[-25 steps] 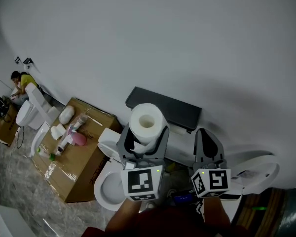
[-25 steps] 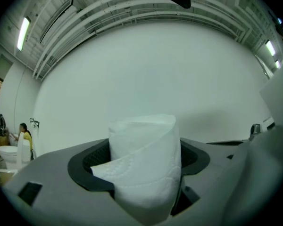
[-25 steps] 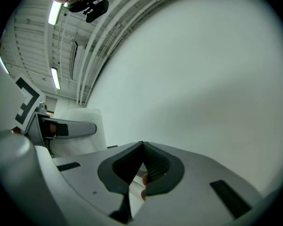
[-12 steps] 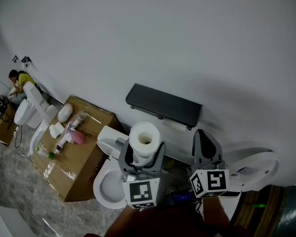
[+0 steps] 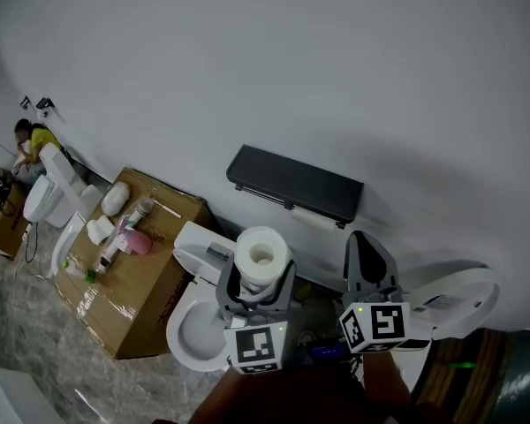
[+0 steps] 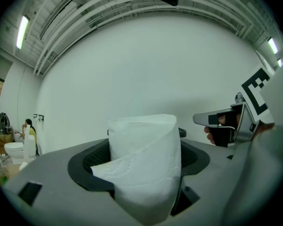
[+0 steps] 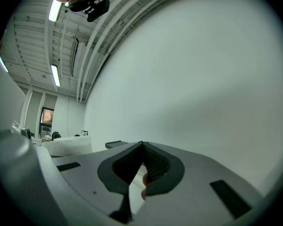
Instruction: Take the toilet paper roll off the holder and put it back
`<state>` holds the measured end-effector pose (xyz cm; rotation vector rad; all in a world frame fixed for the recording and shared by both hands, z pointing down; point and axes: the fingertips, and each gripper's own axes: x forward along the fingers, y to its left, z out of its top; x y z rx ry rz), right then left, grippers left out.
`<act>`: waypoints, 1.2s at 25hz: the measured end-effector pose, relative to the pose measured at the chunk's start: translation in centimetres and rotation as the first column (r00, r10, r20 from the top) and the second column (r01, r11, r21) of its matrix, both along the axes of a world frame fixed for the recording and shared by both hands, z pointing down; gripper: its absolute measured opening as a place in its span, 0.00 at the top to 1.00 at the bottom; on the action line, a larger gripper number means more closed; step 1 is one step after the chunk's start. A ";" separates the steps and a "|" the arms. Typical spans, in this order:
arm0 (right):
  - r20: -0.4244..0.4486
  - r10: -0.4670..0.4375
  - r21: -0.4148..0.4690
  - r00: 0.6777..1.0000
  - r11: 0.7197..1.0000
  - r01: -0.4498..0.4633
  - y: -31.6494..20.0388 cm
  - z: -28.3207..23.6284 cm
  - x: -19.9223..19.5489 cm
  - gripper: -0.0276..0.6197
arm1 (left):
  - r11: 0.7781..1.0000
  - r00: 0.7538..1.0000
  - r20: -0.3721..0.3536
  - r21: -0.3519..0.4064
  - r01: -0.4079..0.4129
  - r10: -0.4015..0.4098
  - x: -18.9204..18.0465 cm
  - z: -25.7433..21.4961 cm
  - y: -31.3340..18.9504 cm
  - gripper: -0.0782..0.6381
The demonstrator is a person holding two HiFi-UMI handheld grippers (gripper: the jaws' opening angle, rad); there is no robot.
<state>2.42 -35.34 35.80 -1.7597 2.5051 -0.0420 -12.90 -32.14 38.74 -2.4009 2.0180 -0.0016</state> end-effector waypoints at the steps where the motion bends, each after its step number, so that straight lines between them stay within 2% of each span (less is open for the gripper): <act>1: 0.001 0.002 0.000 1.000 1.000 -0.002 0.0 0.0 0.0 0.93 | 1.000 1.000 0.005 -0.002 -0.001 0.001 0.0 0.1 0.0 0.28; 4: -0.002 0.001 0.007 1.000 1.000 -0.001 0.1 -0.1 -0.1 0.93 | 1.000 1.000 0.013 0.013 0.001 -0.001 0.0 -0.2 0.0 0.28; 8: 0.004 0.008 0.004 1.000 1.000 -0.008 0.0 -0.2 -0.1 0.93 | 1.000 1.000 -0.026 0.023 0.003 -0.002 -0.2 -0.8 0.1 0.28; 30: -0.009 -0.003 0.005 1.000 1.000 0.003 -0.4 0.1 -1.0 0.93 | 1.000 1.000 -0.021 0.025 -0.004 0.005 -0.6 -0.7 -0.3 0.28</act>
